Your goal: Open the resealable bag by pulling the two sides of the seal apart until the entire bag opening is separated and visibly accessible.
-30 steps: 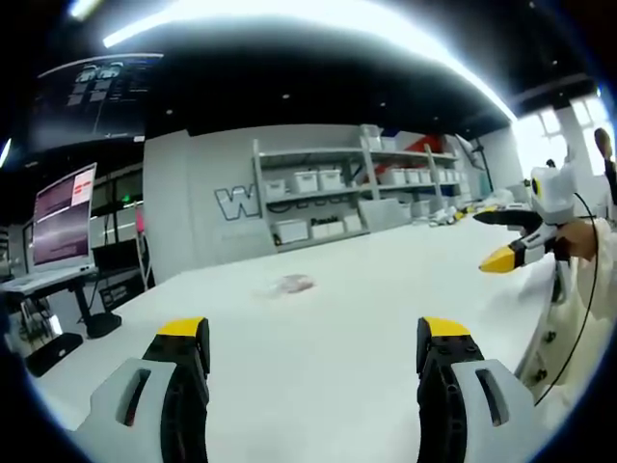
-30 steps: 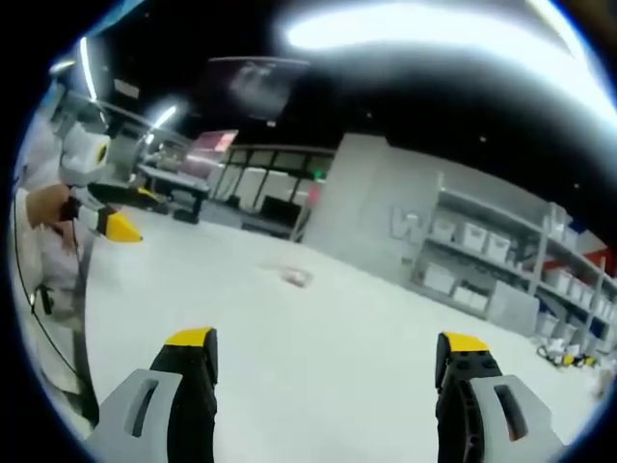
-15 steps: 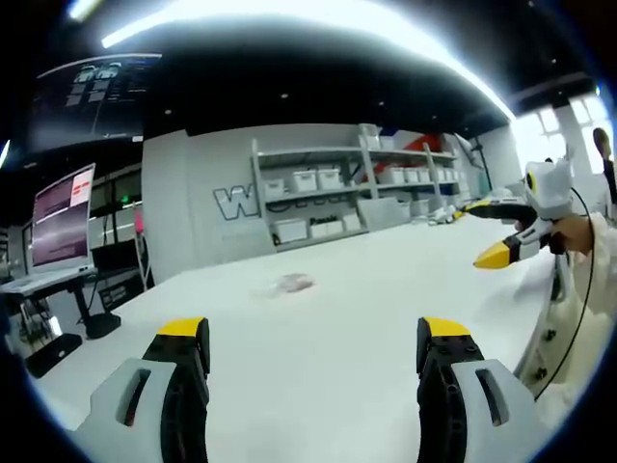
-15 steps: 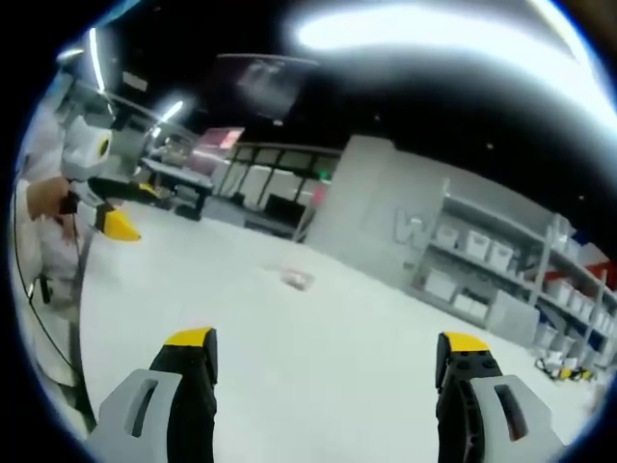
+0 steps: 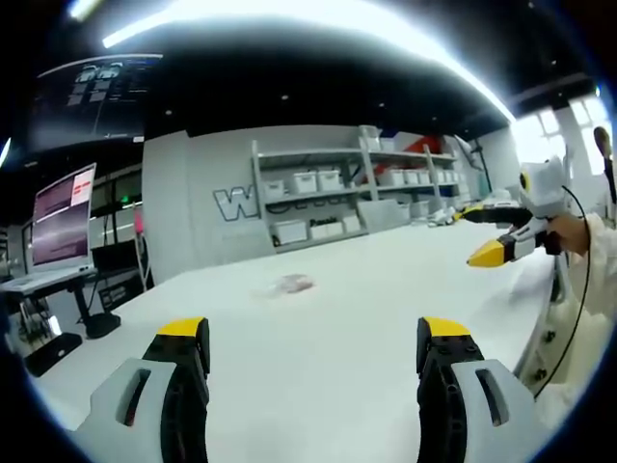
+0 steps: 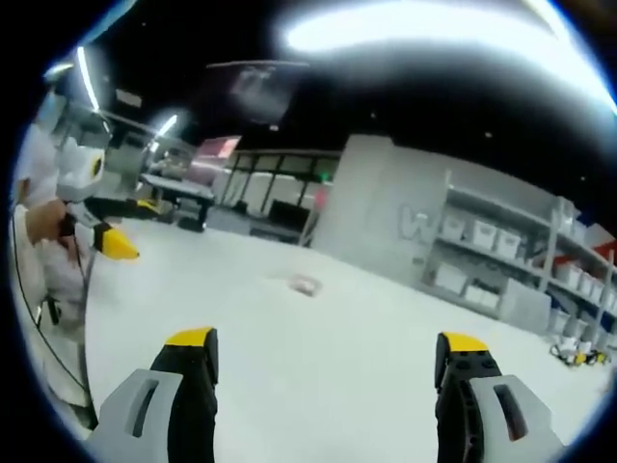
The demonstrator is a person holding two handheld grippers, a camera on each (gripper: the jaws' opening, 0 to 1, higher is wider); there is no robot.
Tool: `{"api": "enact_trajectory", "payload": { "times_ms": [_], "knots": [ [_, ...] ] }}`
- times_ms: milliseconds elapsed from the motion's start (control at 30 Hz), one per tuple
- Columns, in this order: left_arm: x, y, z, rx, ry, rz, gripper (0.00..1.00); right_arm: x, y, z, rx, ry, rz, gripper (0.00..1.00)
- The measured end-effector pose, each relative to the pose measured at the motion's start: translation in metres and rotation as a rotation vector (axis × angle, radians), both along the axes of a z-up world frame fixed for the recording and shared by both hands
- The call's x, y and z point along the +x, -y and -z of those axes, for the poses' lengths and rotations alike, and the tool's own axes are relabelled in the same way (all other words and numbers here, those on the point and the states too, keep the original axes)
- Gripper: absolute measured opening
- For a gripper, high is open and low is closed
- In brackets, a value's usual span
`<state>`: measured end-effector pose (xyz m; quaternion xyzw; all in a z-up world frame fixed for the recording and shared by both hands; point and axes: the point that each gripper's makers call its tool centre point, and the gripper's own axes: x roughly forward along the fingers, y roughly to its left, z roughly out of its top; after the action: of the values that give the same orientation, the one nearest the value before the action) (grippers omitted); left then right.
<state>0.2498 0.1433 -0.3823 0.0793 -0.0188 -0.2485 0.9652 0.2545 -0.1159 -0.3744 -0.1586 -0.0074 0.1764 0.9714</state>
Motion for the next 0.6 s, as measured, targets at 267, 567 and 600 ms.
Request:
{"api": "enact_trajectory", "payload": {
  "times_ms": [267,567,600],
  "knots": [
    [-0.0009,-0.0007,-0.0001,0.000,0.002,0.000,0.88,0.0036,-0.0052,-0.0008,0.048,-0.014,-0.005,0.94],
    [-0.0014,-0.0005,0.0008,0.006,0.004,0.002,0.88,0.0067,-0.0097,-0.0025,0.029,-0.006,-0.012,0.93],
    [-0.0014,-0.0007,0.0009,0.007,0.004,0.002,0.88,0.0076,-0.0100,-0.0022,0.017,-0.005,-0.013,0.93]
  ]
}}
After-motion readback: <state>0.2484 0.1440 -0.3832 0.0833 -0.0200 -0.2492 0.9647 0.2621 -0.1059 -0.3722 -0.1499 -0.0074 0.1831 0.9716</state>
